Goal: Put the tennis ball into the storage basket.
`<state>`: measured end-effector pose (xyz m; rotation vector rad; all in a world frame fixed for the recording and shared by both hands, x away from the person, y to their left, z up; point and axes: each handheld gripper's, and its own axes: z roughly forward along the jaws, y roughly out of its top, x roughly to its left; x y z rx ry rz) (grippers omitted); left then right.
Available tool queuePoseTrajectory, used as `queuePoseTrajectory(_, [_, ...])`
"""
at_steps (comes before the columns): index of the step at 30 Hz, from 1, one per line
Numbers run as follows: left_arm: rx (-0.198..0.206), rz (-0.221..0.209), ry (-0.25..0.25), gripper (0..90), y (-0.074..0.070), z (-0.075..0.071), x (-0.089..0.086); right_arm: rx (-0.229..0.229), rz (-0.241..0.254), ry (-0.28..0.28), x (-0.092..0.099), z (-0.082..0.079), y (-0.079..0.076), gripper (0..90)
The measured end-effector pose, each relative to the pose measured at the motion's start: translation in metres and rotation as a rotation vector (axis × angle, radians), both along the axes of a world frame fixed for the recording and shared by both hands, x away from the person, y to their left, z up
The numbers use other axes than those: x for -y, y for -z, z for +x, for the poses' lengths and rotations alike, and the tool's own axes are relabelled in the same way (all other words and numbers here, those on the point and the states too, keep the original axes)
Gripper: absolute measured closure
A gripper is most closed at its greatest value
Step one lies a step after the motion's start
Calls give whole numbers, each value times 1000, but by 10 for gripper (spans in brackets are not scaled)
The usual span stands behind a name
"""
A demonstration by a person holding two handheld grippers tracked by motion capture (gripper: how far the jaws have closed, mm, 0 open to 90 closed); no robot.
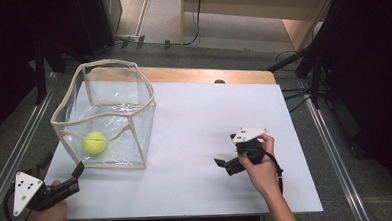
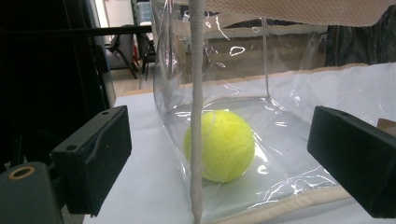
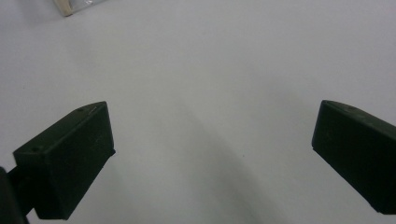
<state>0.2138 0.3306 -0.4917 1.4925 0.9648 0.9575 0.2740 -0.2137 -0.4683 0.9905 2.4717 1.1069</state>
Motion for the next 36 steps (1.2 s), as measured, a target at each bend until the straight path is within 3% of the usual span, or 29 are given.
queuePoseTrajectory(24, [0,12,3,68,0,0,1,14,80,140,57,-30,23,0])
queuePoseTrajectory(36, [-1,16,1,68,0,0,1,26,124,234,93,-54,35,0])
